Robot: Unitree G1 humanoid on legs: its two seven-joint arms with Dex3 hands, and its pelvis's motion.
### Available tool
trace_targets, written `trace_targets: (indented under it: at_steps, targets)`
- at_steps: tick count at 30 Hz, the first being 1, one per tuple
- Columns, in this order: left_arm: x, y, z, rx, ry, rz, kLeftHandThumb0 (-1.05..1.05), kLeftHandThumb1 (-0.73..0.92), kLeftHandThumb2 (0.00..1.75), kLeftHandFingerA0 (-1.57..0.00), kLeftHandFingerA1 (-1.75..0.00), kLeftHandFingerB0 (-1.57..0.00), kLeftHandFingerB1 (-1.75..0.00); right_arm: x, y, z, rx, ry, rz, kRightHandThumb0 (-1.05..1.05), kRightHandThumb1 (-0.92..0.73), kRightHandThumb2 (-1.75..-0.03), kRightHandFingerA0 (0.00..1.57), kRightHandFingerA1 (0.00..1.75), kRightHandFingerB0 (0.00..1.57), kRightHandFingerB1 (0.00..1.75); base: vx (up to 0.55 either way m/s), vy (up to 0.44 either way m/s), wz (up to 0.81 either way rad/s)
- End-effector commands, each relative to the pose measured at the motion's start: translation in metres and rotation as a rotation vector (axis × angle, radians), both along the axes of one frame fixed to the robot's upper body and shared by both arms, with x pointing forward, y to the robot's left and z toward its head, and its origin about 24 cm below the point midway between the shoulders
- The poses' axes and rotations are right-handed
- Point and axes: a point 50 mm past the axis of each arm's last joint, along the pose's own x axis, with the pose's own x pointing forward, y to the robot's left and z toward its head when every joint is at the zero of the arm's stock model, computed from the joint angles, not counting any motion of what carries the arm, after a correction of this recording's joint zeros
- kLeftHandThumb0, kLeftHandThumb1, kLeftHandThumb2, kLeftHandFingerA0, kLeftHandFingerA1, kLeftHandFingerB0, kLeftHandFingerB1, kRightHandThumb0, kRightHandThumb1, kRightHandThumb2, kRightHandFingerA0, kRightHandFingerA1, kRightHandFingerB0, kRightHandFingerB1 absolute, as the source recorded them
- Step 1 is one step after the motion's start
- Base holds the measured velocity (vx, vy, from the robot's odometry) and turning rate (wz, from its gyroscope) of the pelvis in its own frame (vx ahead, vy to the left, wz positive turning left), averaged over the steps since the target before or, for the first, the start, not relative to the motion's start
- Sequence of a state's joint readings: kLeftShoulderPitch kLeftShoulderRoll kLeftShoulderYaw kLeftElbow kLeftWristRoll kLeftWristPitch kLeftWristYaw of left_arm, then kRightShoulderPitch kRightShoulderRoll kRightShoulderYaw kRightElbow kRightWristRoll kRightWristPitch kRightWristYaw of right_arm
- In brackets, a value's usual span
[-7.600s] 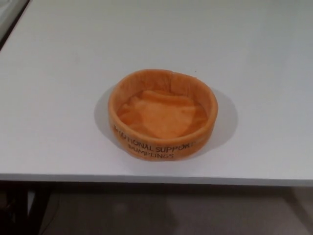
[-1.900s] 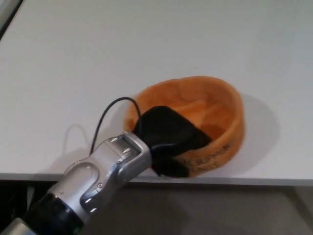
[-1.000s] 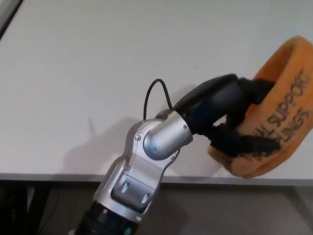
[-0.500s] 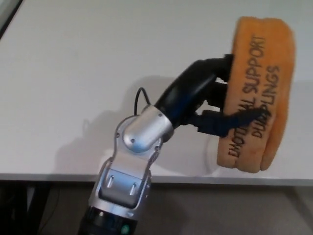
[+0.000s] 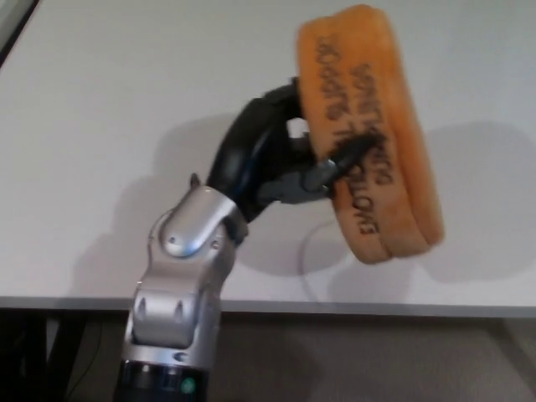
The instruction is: A soft plate is kept in the center of the table close to the robot and the robot uses its left hand to pick up the plate, turns it upside down and places it back on the table
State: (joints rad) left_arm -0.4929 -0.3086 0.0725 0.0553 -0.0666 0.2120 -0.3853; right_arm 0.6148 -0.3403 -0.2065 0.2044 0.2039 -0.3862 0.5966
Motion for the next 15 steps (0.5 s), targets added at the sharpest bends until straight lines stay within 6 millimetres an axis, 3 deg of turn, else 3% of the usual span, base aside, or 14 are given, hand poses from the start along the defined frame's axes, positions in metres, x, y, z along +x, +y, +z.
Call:
trace_targets:
  at_steps: [1, 14, 15]
  targets:
    - [0.008, 0.058, -0.061, -1.182, 0.636, 0.455, -0.30, 0.65, 0.64, -0.98, -1.75, -0.68, -1.75, 0.005, -0.007, 0.006, -0.068, -0.008, 0.004, -0.80, -0.91, -0.68, 0.43, 0.43, 0.32, 0.33, 0.00, 0.000, 0.00]
    - [0.019, 0.088, -0.058, -0.876, 0.922, 0.526, -0.27, 0.73, 0.60, -0.92, -1.75, -0.52, -1.75, 0.009, -0.005, 0.006, -0.052, -0.023, -0.002, -0.79, -0.91, -0.68, 0.43, 0.42, 0.31, 0.33, 0.00, 0.000, 0.00]
    - [0.018, 0.091, -0.059, -0.859, 0.945, 0.539, -0.27, 0.73, 0.60, -0.93, -1.75, -0.55, -1.68, 0.009, -0.005, 0.006, -0.055, -0.022, -0.001, -0.79, -0.91, -0.68, 0.43, 0.41, 0.30, 0.31, 0.00, 0.000, 0.00]
